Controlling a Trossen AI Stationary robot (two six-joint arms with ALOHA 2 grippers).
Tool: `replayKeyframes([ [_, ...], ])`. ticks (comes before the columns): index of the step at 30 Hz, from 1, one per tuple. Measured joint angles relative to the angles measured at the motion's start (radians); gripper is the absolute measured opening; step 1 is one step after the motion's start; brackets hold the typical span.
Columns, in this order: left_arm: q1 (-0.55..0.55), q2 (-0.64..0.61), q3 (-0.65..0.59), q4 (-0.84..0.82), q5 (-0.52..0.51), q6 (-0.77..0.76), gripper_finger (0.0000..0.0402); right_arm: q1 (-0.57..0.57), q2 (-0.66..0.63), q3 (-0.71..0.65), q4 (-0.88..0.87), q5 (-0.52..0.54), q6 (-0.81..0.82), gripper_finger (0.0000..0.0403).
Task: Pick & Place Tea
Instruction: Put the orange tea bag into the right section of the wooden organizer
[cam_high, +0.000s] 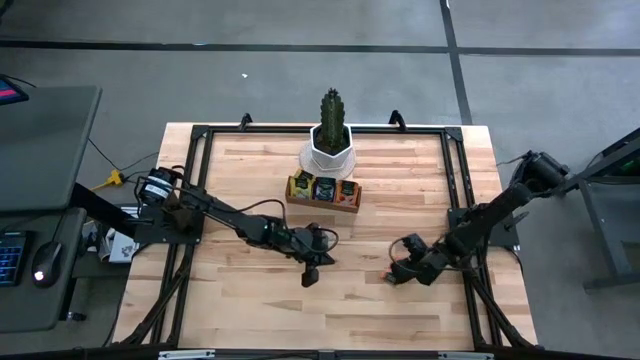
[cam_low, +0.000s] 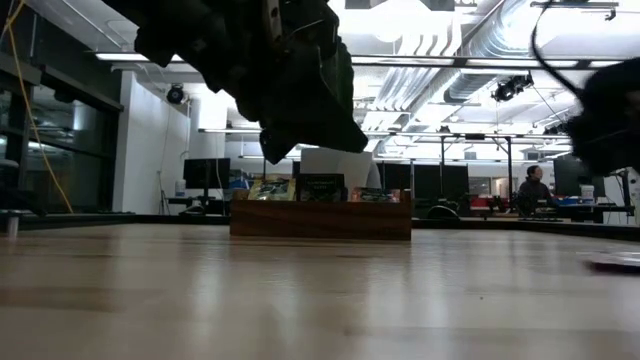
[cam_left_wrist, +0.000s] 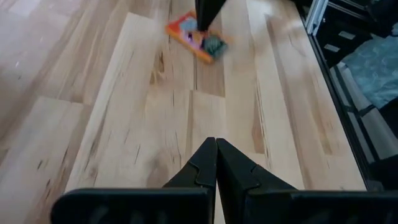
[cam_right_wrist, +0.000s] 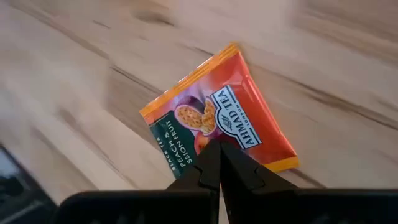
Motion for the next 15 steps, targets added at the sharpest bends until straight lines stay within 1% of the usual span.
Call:
replayKeyframes([
  [4, 0.0, 0.0, 0.0, -0.001, -0.003, -0.006, 0.0, -0.069, 0.127, 0.001, 0.24, 0.021, -0.066, 0.0],
  [7, 0.0, 0.0, 0.0, -0.006, -0.015, -0.051, 0.0, -0.111, 0.239, 0.006, 0.436, 0.054, -0.097, 0.0],
  [9, 0.0, 0.0, 0.0, -0.029, -0.027, -0.09, 0.0, -0.133, 0.297, 0.016, 0.504, 0.061, -0.104, 0.0],
  [12, 0.0, 0.0, 0.0, -0.087, -0.041, -0.157, 0.0, -0.164, 0.35, 0.068, 0.501, 0.089, -0.141, 0.0],
  [15, -0.001, 0.0, 0.0, -0.144, -0.057, -0.213, 0.0, -0.197, 0.359, 0.112, 0.46, 0.132, -0.24, 0.0],
])
